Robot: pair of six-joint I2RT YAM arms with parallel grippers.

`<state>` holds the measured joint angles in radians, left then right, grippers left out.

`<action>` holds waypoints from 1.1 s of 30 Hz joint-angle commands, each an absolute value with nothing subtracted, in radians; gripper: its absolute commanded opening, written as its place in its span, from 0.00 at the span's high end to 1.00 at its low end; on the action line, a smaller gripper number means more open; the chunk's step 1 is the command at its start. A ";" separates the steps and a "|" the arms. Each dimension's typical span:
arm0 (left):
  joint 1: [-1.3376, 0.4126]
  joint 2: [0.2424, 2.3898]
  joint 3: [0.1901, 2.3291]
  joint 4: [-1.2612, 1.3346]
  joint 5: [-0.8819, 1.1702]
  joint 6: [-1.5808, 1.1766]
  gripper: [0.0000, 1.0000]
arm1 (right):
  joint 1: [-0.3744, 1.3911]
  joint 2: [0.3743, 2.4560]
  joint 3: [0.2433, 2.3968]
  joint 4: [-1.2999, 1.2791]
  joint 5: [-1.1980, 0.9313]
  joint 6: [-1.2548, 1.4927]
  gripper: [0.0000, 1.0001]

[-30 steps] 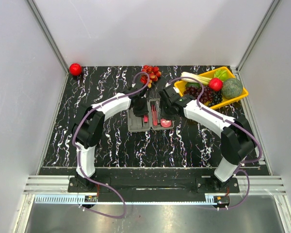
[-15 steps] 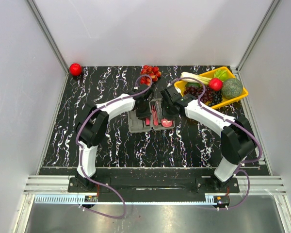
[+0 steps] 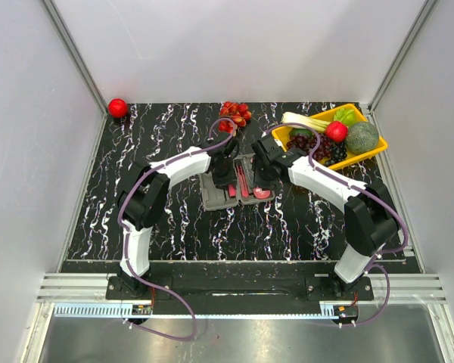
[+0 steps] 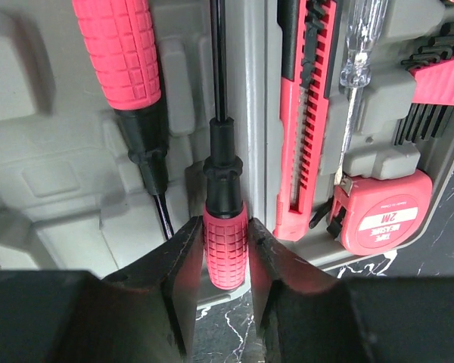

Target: Pack the tool kit

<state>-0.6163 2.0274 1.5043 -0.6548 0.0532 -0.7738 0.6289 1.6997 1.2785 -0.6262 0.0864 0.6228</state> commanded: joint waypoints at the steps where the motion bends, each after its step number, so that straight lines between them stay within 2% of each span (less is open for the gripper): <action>1: -0.627 1.965 1.485 -0.672 0.084 -0.798 0.61 | 0.620 1.670 1.285 -0.623 0.080 0.621 0.52; 9: -0.630 1.852 1.471 -0.660 0.025 -0.779 0.44 | 0.621 1.677 1.299 -0.623 0.069 0.626 0.52; 14: -0.624 1.809 1.466 -0.646 -0.064 -0.732 0.44 | 0.621 1.683 1.302 -0.580 0.003 0.601 0.52; 17: -0.591 1.835 1.488 -0.624 -0.046 -0.709 0.49 | 0.632 1.689 1.298 -0.500 -0.127 0.540 0.53; 21: -0.539 1.899 1.517 -0.562 -0.005 -0.670 0.67 | 0.669 1.741 1.333 -0.472 -0.143 0.494 0.55; 23: -0.520 1.948 1.566 -0.558 -0.005 -0.646 0.73 | 0.678 1.773 1.344 -0.451 -0.137 0.497 0.57; 26: -0.492 2.006 1.615 -0.540 0.025 -0.626 0.75 | 0.683 1.813 1.354 -0.405 -0.120 0.518 0.59; 33: -0.474 2.091 1.687 -0.494 0.072 -0.586 0.72 | 0.701 1.930 1.448 -0.380 -0.109 0.502 0.62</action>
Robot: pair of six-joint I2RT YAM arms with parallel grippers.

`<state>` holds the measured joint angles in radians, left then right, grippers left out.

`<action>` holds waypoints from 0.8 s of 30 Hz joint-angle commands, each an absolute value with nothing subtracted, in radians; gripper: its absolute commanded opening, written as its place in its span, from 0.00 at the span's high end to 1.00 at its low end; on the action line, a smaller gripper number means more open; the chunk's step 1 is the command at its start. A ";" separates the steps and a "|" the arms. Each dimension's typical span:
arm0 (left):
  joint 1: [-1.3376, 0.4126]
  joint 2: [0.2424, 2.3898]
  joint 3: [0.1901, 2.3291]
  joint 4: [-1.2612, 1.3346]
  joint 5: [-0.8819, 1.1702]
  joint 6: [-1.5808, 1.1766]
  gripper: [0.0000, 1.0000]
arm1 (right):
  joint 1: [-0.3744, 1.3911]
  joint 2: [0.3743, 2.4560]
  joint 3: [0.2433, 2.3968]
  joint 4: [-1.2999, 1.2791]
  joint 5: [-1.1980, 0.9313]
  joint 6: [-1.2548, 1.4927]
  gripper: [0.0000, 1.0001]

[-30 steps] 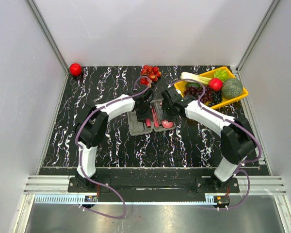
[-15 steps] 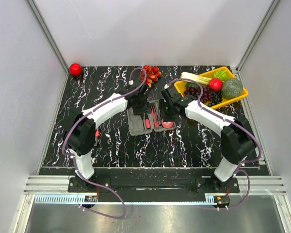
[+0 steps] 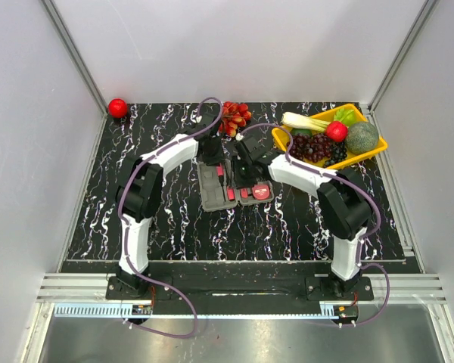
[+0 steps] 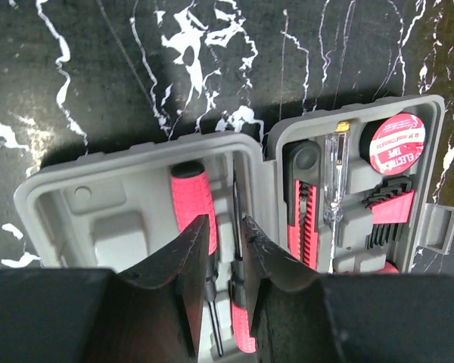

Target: Pack the tool kit

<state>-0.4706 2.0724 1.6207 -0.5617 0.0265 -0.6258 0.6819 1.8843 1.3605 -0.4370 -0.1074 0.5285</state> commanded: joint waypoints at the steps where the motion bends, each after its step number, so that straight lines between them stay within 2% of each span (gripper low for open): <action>1: -0.474 2.101 1.695 -0.492 0.075 -0.586 0.72 | 0.703 1.948 1.462 -0.385 -0.101 0.503 0.65; 5: -0.472 2.121 1.700 -0.479 0.080 -0.580 0.72 | 0.709 1.991 1.488 -0.394 -0.060 0.509 0.75; 10: -0.465 2.143 1.707 -0.474 0.075 -0.571 0.73 | 0.709 2.029 1.503 -0.393 -0.005 0.511 0.81; 21: -0.462 2.186 1.686 -0.488 0.080 -0.574 0.97 | 0.709 2.074 1.529 -0.460 0.040 0.492 0.82; 24: -0.462 2.190 1.678 -0.486 0.077 -0.574 1.00 | 0.709 2.074 1.525 -0.469 0.046 0.500 0.82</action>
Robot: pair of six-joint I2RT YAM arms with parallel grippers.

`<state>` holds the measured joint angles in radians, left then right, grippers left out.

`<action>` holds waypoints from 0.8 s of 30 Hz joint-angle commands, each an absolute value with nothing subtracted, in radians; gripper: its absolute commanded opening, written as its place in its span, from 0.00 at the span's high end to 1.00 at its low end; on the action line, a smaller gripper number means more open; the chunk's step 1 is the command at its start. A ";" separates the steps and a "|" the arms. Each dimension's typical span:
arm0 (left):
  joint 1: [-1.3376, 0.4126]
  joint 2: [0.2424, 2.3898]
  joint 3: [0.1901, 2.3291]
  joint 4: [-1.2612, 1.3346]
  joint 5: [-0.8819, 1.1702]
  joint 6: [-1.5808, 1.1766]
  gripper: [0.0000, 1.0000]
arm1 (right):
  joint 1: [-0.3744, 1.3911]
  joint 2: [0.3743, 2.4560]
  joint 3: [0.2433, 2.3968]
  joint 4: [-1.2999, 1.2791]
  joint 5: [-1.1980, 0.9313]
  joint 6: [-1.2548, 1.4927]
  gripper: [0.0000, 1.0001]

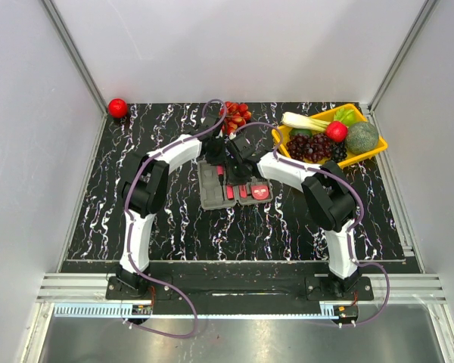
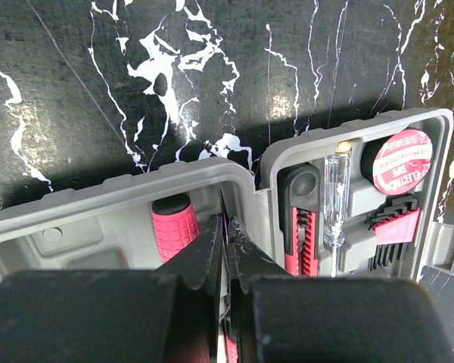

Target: Pack the tool kit

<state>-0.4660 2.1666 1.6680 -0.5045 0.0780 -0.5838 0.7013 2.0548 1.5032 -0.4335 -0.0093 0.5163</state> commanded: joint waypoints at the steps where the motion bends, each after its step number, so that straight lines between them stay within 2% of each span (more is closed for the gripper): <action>1: -0.462 2.191 1.680 -0.486 0.077 -0.572 1.00 | 0.710 2.075 1.526 -0.472 0.043 0.500 0.82; 12: -0.462 2.233 1.677 -0.515 0.104 -0.587 1.00 | 0.709 2.112 1.546 -0.529 0.003 0.532 0.83; 24: -0.460 2.229 1.666 -0.525 0.149 -0.546 1.00 | 0.707 2.056 1.690 -0.664 -0.006 0.557 0.80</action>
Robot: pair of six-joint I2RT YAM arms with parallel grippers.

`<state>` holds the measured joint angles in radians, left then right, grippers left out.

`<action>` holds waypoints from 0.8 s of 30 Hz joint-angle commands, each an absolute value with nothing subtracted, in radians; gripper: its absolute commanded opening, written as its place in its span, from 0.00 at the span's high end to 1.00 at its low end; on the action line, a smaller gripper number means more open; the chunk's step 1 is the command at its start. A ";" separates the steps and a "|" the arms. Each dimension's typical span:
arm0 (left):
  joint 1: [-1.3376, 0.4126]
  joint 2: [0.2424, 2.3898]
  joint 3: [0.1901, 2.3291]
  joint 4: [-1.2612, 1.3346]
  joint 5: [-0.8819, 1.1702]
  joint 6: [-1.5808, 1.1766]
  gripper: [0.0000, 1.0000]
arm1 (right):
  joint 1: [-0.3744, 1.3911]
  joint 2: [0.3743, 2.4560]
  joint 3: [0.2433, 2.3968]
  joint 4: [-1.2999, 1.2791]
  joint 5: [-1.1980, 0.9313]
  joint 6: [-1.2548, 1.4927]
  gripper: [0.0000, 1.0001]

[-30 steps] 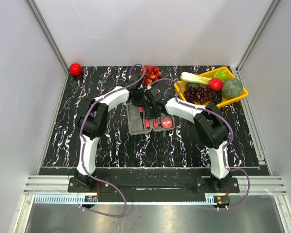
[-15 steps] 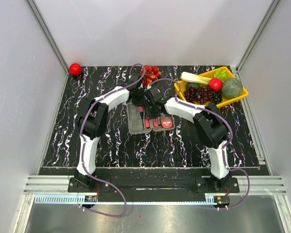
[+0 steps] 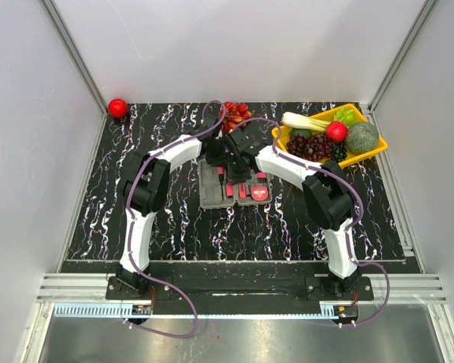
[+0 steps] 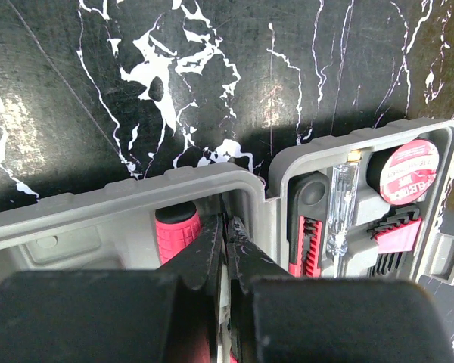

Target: Pack the tool kit

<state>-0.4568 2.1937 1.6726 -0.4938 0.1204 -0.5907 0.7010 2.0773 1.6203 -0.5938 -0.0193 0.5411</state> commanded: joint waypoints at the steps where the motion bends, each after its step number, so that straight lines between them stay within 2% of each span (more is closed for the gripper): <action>1: -0.460 2.226 1.663 -0.519 0.149 -0.543 1.00 | 0.707 2.052 1.697 -0.669 -0.005 0.558 0.79; 14: -0.460 2.157 1.626 -0.476 0.187 -0.531 1.00 | 0.658 2.042 1.657 -0.704 0.166 0.632 0.76; 24: -0.460 2.083 1.600 -0.459 0.198 -0.531 1.00 | 0.643 2.091 1.678 -0.657 0.149 0.580 0.75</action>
